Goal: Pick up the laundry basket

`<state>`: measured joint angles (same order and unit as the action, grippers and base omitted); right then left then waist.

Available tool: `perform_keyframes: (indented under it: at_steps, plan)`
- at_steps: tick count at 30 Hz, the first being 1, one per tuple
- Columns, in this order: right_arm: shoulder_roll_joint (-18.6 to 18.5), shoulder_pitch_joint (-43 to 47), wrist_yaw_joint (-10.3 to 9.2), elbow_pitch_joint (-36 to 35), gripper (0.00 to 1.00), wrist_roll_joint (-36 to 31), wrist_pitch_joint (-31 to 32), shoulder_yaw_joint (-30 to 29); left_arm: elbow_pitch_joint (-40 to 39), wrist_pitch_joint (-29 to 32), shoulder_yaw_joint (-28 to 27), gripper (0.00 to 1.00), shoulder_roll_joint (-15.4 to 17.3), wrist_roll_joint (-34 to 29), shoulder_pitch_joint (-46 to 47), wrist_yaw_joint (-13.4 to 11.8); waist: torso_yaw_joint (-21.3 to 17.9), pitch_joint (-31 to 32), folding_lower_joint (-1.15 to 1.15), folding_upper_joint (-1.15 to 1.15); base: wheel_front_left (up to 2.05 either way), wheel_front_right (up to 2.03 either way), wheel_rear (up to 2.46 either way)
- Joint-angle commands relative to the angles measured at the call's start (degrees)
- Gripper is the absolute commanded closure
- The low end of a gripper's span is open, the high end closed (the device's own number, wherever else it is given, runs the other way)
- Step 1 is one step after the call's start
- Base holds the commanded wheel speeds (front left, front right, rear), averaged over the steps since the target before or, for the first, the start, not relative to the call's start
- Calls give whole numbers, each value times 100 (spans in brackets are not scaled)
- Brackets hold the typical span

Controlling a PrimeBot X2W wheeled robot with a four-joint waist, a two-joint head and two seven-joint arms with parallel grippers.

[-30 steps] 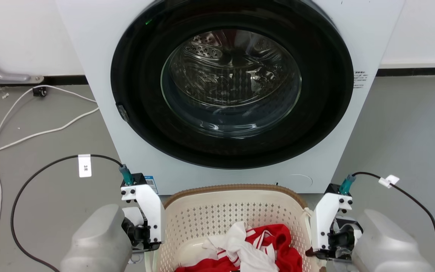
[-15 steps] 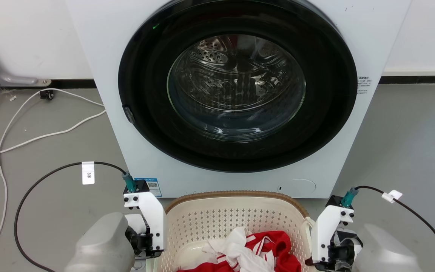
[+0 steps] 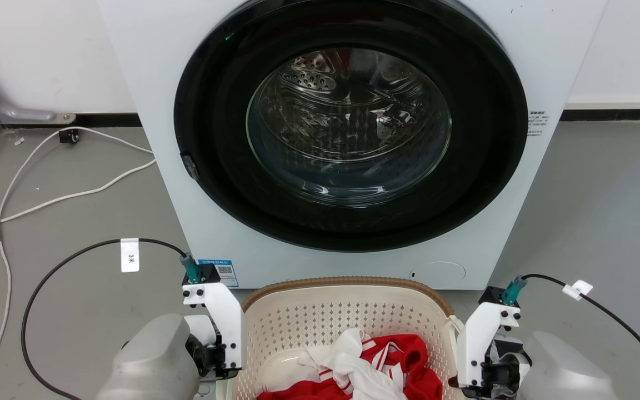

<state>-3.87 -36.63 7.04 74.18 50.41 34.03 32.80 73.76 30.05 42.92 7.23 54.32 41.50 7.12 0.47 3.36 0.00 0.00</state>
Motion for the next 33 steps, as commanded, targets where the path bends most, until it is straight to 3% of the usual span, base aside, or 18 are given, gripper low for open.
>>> perform_keyframes:
  at_steps: [1,33]
  plan:
    - [181,-55,82,-86,100,98,-39,5,-52,-23,16,100,-179,75,-47,62,0,1,0,0,0,0,0]
    - [185,11,83,-70,100,254,-88,114,-35,-146,164,100,-191,228,-78,62,3,8,0,0,0,0,0]
